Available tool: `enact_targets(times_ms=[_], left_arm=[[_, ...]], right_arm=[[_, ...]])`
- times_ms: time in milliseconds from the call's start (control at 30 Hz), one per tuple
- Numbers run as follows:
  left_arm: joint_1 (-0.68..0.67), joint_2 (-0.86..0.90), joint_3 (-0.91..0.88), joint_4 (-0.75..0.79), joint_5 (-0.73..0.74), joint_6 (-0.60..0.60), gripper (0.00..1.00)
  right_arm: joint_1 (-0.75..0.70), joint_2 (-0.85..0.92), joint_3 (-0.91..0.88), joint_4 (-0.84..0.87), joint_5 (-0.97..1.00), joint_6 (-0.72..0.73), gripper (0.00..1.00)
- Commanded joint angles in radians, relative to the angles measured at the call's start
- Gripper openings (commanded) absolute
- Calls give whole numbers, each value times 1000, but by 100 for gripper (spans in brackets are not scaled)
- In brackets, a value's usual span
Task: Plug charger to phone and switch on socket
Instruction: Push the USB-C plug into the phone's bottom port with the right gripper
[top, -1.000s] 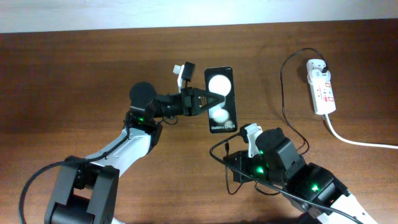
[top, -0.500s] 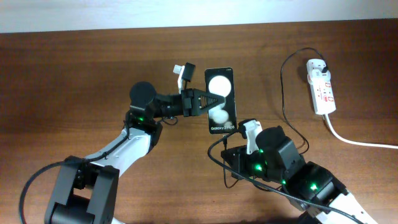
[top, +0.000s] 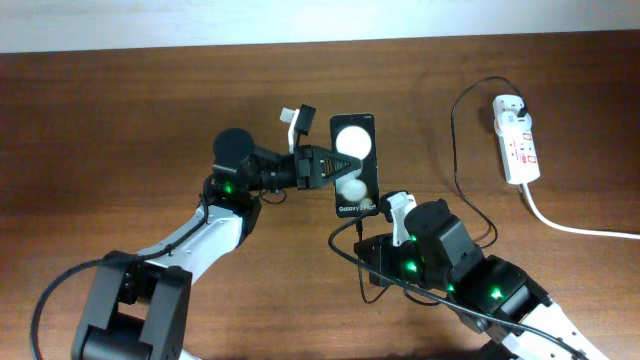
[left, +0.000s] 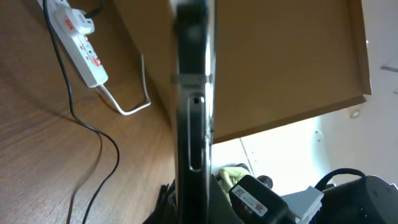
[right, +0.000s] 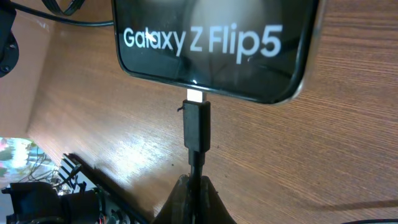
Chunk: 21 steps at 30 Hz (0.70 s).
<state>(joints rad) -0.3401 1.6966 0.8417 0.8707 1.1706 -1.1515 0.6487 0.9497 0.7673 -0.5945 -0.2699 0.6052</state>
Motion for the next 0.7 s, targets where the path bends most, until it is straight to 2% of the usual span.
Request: enact_targets(times_ms=[0, 500, 667], left_arm=[[1, -7, 11, 6, -16, 24, 0], [0, -7, 11, 6, -6, 24, 0], [0, -7, 11, 6, 20, 24, 0]], right_arm=[[6, -13, -1, -10, -10, -6, 4], [6, -13, -1, 37, -5, -22, 4], [6, -12, -1, 30, 56, -22, 4]])
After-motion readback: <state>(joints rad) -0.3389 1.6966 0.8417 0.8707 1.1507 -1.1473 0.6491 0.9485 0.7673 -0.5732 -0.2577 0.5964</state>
